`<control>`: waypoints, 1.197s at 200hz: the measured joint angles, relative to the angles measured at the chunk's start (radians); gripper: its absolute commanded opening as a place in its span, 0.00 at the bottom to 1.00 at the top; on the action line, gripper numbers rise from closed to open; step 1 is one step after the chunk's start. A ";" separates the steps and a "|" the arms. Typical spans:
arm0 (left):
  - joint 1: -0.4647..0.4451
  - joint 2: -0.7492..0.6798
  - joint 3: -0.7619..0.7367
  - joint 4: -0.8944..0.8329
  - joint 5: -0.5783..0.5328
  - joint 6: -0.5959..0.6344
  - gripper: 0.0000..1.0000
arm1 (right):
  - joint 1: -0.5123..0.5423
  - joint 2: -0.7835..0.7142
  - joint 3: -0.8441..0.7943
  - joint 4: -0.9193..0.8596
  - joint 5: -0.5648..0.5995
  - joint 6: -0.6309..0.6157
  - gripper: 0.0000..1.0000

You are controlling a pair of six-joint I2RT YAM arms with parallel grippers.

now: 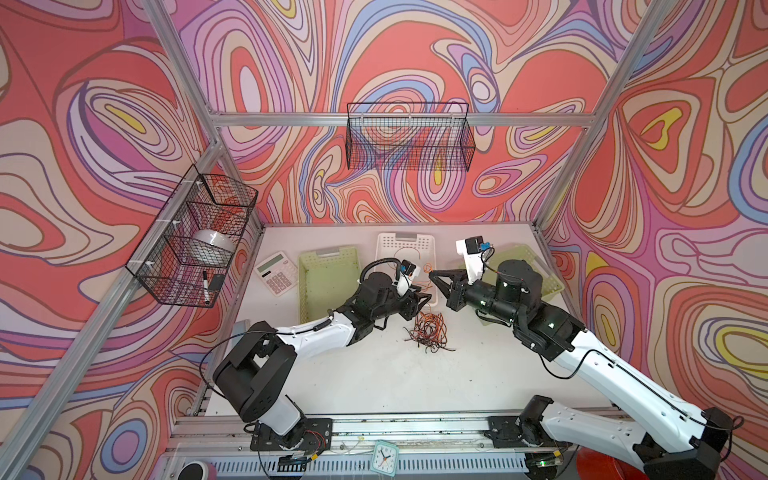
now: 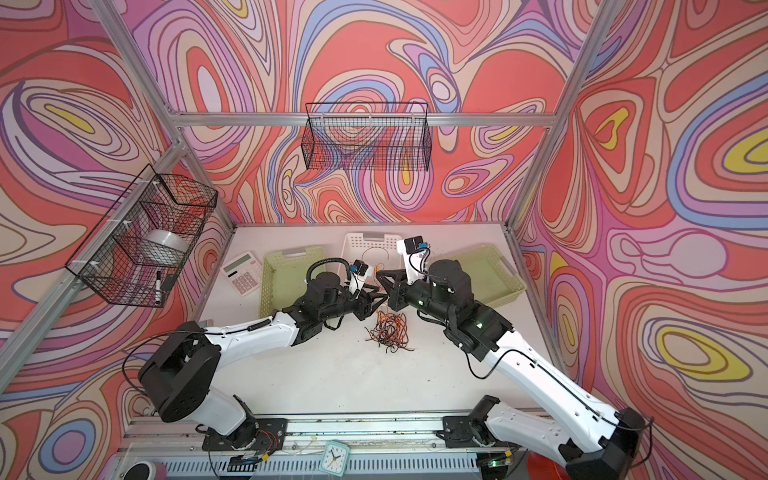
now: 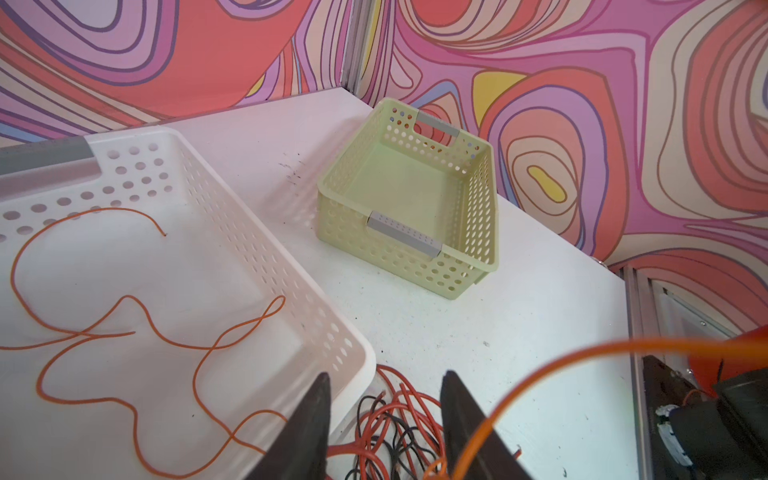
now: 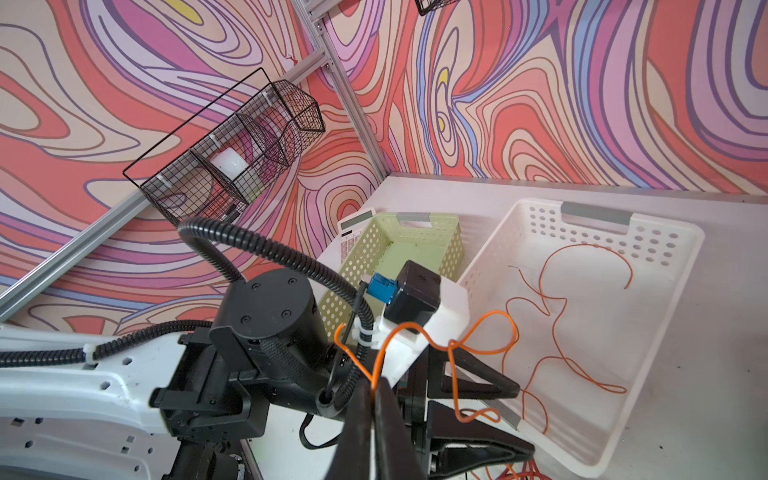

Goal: Untangle the cables
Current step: 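Grasp the lifted orange wire with the left gripper while the right holds it, then pull the orange wire high with the left gripper while the right releases and withdraws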

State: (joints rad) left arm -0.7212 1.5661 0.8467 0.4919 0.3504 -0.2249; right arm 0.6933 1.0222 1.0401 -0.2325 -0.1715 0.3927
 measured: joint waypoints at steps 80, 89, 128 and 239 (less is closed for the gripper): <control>0.024 -0.158 0.000 -0.118 -0.026 0.077 0.00 | -0.069 -0.134 -0.068 -0.073 0.170 -0.034 0.00; 0.039 -0.193 -0.002 -0.141 -0.031 0.083 0.00 | -0.075 -0.148 -0.092 -0.084 0.194 -0.037 0.00; 0.119 -0.333 -0.003 -0.254 -0.064 0.100 0.00 | -0.091 -0.168 -0.208 -0.135 0.277 -0.048 0.00; 0.361 -0.504 -0.003 -0.555 -0.098 0.123 0.00 | -0.227 -0.184 -0.247 -0.292 0.454 0.021 0.00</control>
State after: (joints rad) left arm -0.3599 1.0622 0.8433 -0.0628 0.2527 -0.1017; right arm 0.4667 0.8383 0.7929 -0.5247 0.2829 0.4133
